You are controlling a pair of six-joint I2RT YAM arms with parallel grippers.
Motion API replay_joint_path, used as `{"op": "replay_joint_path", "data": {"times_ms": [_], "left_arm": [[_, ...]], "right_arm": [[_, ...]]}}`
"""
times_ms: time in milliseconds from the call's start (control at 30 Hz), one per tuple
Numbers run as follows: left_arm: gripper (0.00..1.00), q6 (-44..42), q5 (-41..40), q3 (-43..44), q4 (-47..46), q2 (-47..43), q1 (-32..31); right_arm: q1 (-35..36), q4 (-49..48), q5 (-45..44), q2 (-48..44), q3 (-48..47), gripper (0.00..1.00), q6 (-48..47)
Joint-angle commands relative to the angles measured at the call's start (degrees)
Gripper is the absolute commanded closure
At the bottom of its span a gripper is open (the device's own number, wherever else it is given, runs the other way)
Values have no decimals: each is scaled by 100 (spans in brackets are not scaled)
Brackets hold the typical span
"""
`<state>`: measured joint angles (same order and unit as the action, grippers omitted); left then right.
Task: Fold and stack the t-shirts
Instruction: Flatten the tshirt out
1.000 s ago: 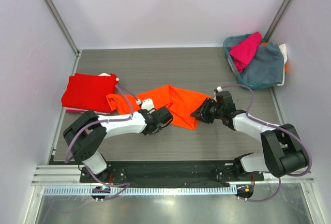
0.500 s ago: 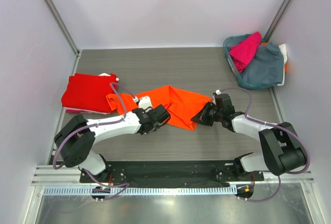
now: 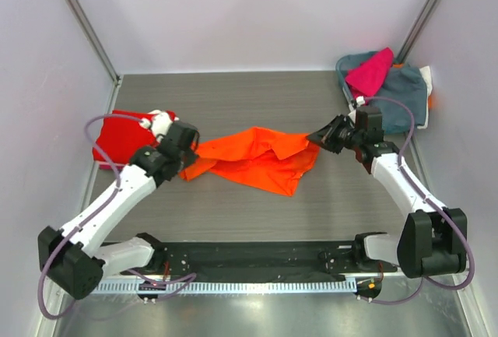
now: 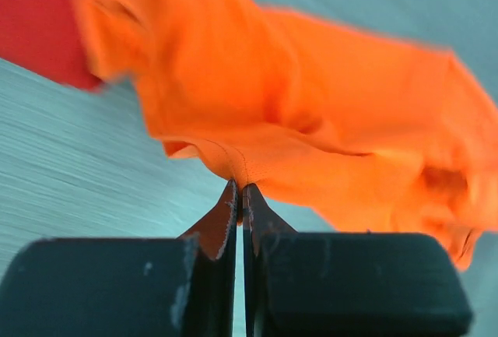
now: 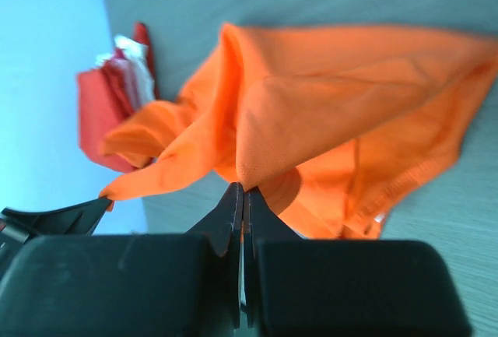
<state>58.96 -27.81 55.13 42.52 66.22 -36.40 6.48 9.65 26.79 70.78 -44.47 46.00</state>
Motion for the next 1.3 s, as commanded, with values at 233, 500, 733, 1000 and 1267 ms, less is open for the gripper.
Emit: {"op": "replay_joint_path", "data": {"times_ms": [233, 500, 733, 1000, 1267], "left_arm": [[100, -1729, 1452, 2956, 1152, 409, 2461], [100, -1704, 1638, 6465, 2287, 999, 2559], [100, -1458, 2342, 5343, 864, -975, 2550], [100, -1475, 2220, 5341, 1047, -1796, 2550], [100, -1264, 2139, 4920, 1356, -1428, 2550]], "right_arm": [[-1077, 125, 1274, 181, -2644, 99, 454], [-1641, 125, 2005, 103, -4790, 99, 858], [-1676, 177, 1770, -1302, -4659, 99, 376], [-1676, 870, 645, -2954, -4465, 99, -388], [-1650, 1531, -103, -2895, -5002, 99, -689]]}}
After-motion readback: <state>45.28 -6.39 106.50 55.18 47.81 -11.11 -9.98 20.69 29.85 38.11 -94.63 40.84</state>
